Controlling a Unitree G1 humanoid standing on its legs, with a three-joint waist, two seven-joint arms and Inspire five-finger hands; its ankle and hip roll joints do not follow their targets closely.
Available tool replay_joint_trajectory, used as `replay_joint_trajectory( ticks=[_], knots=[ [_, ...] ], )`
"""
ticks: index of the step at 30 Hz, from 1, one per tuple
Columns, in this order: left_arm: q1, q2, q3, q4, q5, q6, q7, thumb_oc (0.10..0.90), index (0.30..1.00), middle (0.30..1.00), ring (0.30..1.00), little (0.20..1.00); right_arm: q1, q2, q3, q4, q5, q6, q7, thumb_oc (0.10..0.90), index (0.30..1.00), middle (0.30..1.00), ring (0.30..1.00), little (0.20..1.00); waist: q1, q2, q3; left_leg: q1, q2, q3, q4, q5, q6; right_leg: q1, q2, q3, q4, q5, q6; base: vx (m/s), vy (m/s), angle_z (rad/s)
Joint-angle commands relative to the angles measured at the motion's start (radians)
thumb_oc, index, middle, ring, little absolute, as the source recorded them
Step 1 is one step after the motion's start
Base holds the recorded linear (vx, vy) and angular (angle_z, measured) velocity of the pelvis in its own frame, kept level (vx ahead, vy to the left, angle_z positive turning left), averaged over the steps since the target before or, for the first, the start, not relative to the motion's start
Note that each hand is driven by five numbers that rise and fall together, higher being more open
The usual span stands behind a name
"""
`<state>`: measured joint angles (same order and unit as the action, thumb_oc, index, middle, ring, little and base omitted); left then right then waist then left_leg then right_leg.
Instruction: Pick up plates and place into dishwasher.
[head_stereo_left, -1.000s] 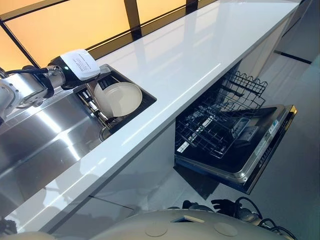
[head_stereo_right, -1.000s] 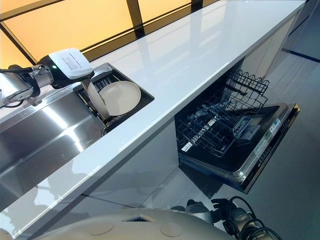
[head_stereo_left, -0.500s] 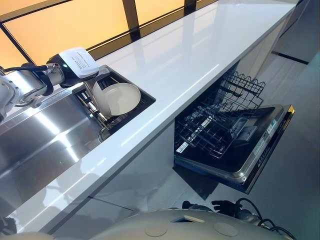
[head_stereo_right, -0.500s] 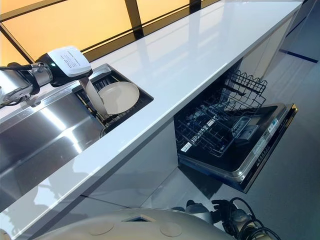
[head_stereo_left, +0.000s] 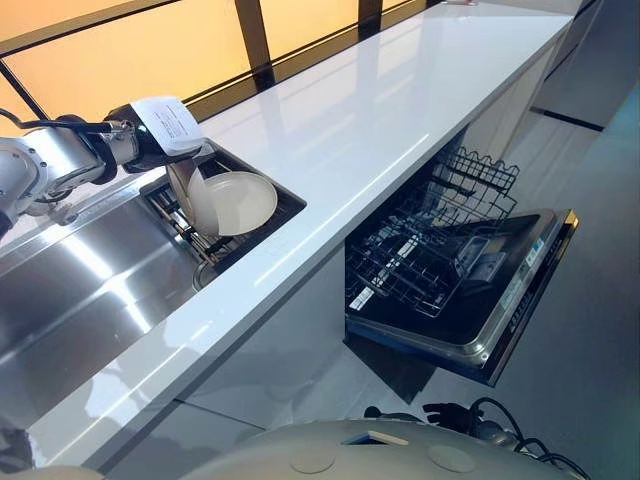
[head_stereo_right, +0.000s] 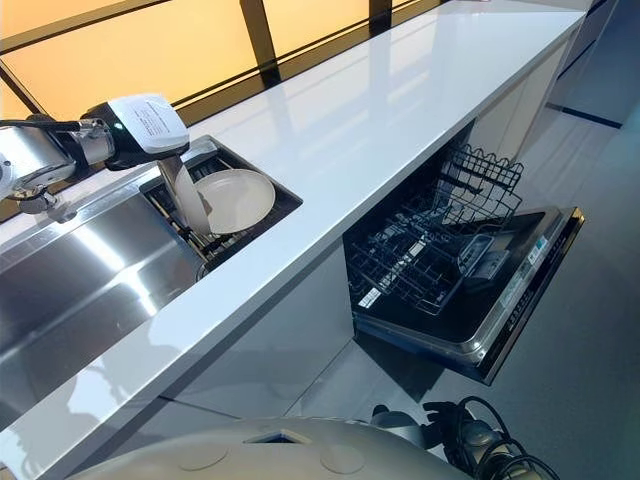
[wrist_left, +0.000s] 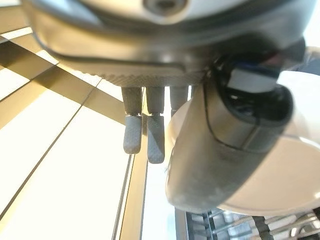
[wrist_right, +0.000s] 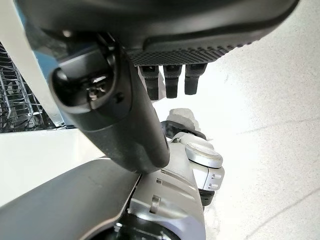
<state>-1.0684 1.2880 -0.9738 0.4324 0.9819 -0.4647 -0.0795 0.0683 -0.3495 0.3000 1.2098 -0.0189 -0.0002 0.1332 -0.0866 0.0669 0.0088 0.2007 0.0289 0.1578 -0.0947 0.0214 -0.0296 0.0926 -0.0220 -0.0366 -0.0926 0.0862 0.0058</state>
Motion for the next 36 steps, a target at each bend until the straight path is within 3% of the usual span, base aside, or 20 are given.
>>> replay_joint_trajectory(
  ticks=[1,16,22,25,28,32,36],
  knots=[
    [-0.261,0.085,0.082,0.094,-0.02,0.058,0.006,0.1,0.3,0.3,0.3,0.2,-0.056,0.01,0.022,0.007,0.021,-0.031,0.012,0.8,0.9,0.9,0.9,0.9,-0.009,0.043,0.005,-0.021,-0.079,-0.027,0.007,-0.062,0.056,0.044,0.005,-0.009,0.022,-0.055,0.083,0.0,0.0,0.0],
    [-0.204,0.136,0.144,0.063,-0.052,-0.001,-0.085,0.1,0.3,0.3,0.3,0.2,-0.056,0.011,0.015,0.006,0.031,-0.027,0.006,0.8,0.9,0.9,0.9,0.9,0.013,0.041,0.009,-0.02,-0.084,-0.049,0.007,-0.063,0.061,0.048,0.002,-0.024,0.026,-0.06,0.081,0.0,0.001,0.0],
    [-0.196,0.149,0.164,0.061,-0.07,0.029,-0.081,0.1,0.3,0.3,0.3,0.2,-0.055,0.007,0.016,0.003,0.029,-0.031,0.007,0.8,0.9,0.9,0.9,0.9,0.018,0.039,0.008,-0.021,-0.084,-0.052,0.007,-0.063,0.061,0.05,0.002,-0.028,0.024,-0.06,0.081,0.0,0.0,0.0],
    [-0.201,0.151,0.17,0.081,-0.104,0.071,-0.058,0.1,0.3,0.3,0.3,0.2,-0.052,0.0,0.019,-0.015,0.049,-0.068,0.009,0.8,0.9,0.9,0.9,0.9,0.019,0.037,0.009,-0.021,-0.084,-0.054,0.007,-0.061,0.06,0.052,0.003,-0.029,0.021,-0.058,0.081,0.0,0.0,0.03],
    [-0.191,0.167,0.198,0.093,-0.181,0.131,-0.017,0.1,0.3,0.3,0.3,0.2,-0.048,-0.028,0.031,-0.155,0.071,-0.087,0.045,0.8,0.9,0.9,0.9,0.9,0.018,0.032,0.015,-0.023,-0.083,-0.056,0.007,-0.059,0.06,0.05,0.003,-0.027,0.022,-0.057,0.079,0.0,0.001,0.05],
    [-0.077,0.218,0.338,0.122,-0.246,0.174,0.067,0.1,0.3,0.3,0.3,0.2,0.002,-0.06,0.053,-0.451,0.126,0.003,0.219,0.8,0.9,0.9,0.9,0.9,0.019,0.011,0.022,-0.028,-0.082,-0.056,0.007,-0.055,0.06,0.046,0.0,-0.031,0.02,-0.056,0.078,-0.03,-0.013,0.01],
    [0.001,0.253,0.423,0.129,-0.318,0.19,0.127,0.1,0.3,0.3,0.3,0.2,0.029,-0.085,0.047,-0.577,0.164,0.048,0.319,0.8,0.9,0.9,0.9,0.9,0.021,-0.001,0.021,-0.031,-0.08,-0.052,0.007,-0.052,0.057,0.045,-0.002,-0.041,0.016,-0.054,0.079,0.0,0.0,0.0]
  ],
)
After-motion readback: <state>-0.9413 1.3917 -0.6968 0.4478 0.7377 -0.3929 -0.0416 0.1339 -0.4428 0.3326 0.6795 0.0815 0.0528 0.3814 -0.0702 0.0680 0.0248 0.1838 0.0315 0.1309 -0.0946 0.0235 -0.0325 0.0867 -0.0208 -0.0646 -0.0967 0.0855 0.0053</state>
